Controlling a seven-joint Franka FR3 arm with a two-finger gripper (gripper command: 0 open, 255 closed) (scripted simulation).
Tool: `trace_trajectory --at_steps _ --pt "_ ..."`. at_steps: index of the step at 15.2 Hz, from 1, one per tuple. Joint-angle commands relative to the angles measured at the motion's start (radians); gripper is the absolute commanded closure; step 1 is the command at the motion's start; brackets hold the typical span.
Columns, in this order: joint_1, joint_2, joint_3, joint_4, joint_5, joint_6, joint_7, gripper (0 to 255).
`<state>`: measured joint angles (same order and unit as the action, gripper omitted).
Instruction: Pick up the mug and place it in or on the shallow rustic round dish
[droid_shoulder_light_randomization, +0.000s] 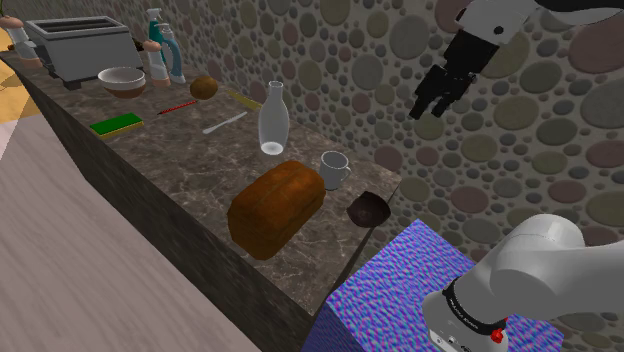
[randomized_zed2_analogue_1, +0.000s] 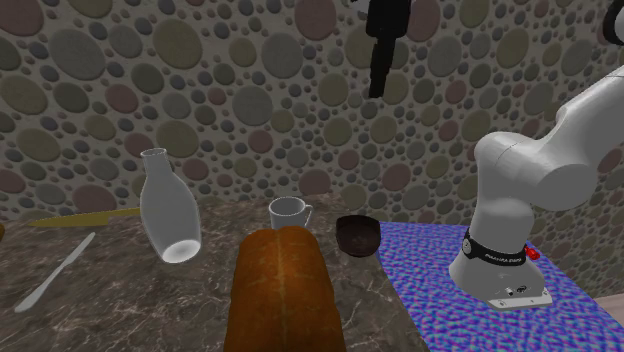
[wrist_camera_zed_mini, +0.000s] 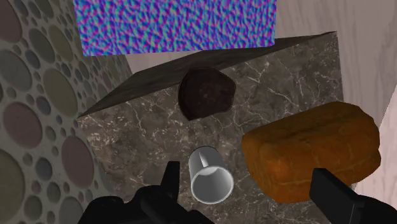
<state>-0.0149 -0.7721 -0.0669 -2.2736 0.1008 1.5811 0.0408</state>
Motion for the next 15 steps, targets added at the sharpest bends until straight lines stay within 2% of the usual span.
trace_trajectory --at_steps 1,8,15 --pt "0.000 0.000 0.000 0.000 0.000 0.000 0.000 0" --pt "0.004 0.160 0.006 -0.078 -0.010 0.217 -0.024 0" --pt "0.010 0.372 0.008 -0.092 -0.016 0.423 -0.045 0"
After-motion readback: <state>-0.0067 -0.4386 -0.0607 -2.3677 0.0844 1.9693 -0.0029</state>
